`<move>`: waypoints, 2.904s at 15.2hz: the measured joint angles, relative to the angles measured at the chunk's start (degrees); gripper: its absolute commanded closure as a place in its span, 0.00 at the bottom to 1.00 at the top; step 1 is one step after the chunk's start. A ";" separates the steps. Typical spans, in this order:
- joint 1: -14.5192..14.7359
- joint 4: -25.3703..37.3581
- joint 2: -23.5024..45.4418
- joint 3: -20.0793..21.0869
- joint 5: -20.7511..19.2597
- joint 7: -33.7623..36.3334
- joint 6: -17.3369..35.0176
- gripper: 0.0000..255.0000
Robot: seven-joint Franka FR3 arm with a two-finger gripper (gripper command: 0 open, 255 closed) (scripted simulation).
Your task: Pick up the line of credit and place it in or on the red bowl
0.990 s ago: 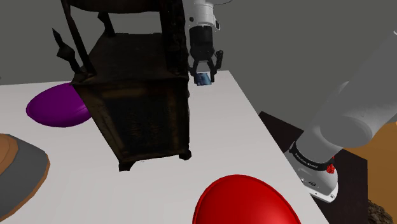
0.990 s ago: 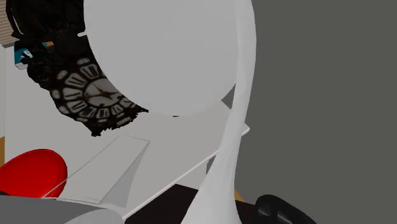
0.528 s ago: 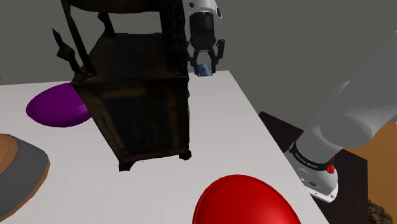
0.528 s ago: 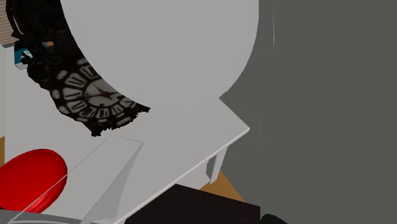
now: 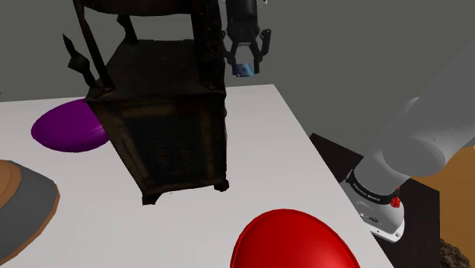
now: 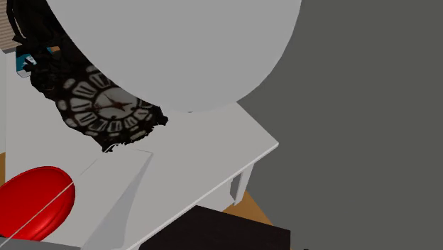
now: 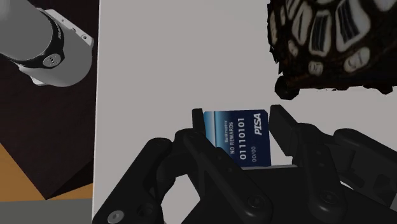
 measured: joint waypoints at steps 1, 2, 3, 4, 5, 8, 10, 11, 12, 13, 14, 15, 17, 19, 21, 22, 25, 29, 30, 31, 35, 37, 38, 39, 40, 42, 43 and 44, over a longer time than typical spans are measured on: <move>-0.02 0.62 -0.02 -0.04 0.04 0.21 -0.62 1.00; -0.10 1.41 0.01 -0.15 0.02 0.35 -1.38 1.00; -0.11 1.98 -0.02 -0.17 0.08 0.58 -1.93 1.00; 0.09 1.46 -0.75 0.05 0.38 1.04 -1.96 1.00; 0.42 0.46 -2.12 0.41 0.87 1.77 -2.06 1.00; 1.84 -3.93 -6.11 2.15 2.80 4.22 -0.46 1.00; 2.63 -7.04 -9.26 3.10 4.07 5.57 0.17 1.00; 3.12 -8.37 -10.82 3.72 4.86 6.52 0.38 1.00; 3.56 -9.30 -11.99 4.29 5.56 7.39 0.59 1.00; 4.11 -10.73 -13.50 5.02 6.46 8.39 1.04 1.00; 4.55 -11.88 -14.65 5.62 7.19 9.13 1.46 1.00; 5.04 -13.54 -16.41 6.19 8.03 9.88 1.77 1.00; 6.05 -14.73 -18.14 7.67 9.69 11.92 2.38 1.00; 7.10 -16.74 -20.68 9.06 11.50 13.80 2.96 1.00; 8.38 -18.43 -23.07 10.91 13.69 16.22 3.75 1.00; 8.90 -18.81 -23.86 11.70 14.59 17.32 4.02 1.00; 10.65 -20.12 -26.41 14.35 17.60 20.79 5.06 1.00; 12.96 -21.34 -29.35 18.08 21.66 25.48 6.69 1.00; 13.56 -21.76 -30.06 19.12 22.72 26.60 7.29 1.00; 13.97 -21.55 -30.20 20.10 23.53 27.69 7.79 1.00; 16.01 -21.34 -31.65 24.63 27.46 32.55 10.24 1.00; 16.77 -20.07 -31.72 26.97 29.11 35.35 11.27 1.00; 16.89 -19.95 -31.54 27.84 29.58 35.88 11.95 1.00; 17.12 -20.89 -31.81 28.48 30.13 35.78 12.83 1.00; 17.24 -21.49 -31.96 28.81 30.42 35.64 13.33 1.00; 17.36 -22.87 -32.07 29.45 30.92 34.99 14.52 1.00; 17.37 -23.43 -32.01 29.82 31.14 34.68 15.14 1.00; 17.43 -24.19 -32.09 30.06 31.35 34.25 15.69 1.00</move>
